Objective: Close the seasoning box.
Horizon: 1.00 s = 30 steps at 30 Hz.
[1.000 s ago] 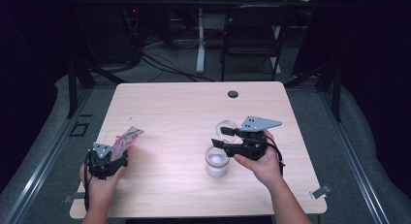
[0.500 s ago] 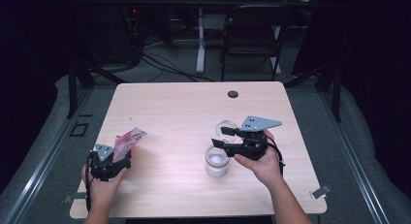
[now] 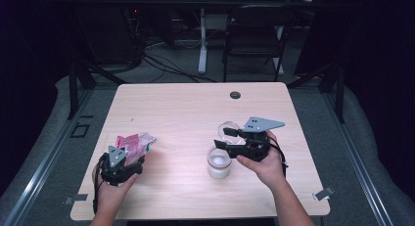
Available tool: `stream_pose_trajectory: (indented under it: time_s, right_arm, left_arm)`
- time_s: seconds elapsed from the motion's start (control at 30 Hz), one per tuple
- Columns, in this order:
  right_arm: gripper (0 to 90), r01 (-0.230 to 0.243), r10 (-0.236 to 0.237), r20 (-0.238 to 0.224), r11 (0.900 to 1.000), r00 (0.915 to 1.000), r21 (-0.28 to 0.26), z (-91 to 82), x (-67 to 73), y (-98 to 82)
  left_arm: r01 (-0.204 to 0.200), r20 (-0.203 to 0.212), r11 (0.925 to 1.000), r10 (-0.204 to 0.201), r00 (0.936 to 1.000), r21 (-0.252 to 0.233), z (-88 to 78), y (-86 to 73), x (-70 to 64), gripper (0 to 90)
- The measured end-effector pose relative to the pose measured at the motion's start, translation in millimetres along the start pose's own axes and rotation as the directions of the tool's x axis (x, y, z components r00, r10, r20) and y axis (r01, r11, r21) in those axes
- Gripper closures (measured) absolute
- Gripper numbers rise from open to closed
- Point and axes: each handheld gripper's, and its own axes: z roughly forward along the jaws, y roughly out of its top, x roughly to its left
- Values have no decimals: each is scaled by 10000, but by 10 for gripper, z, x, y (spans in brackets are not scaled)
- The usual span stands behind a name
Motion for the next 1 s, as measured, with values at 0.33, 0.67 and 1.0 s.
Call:
stream_pose_trajectory:
  time_s: [0.33,0.67,1.0]
  right_arm:
    - [443,10,-10,88,10000,10000,26,-17,-15,1]
    - [443,33,-33,116,10000,9999,-6,-34,-15,9]
    - [459,52,-50,224,9999,9997,-85,-83,-32,30]
  left_arm:
    - [-934,701,9956,936,9931,-60,10,61,-244,254]
    - [-1780,1510,9839,1735,9732,169,75,110,-547,259]
    - [-2365,1911,9716,2340,9533,-95,53,141,-780,261]
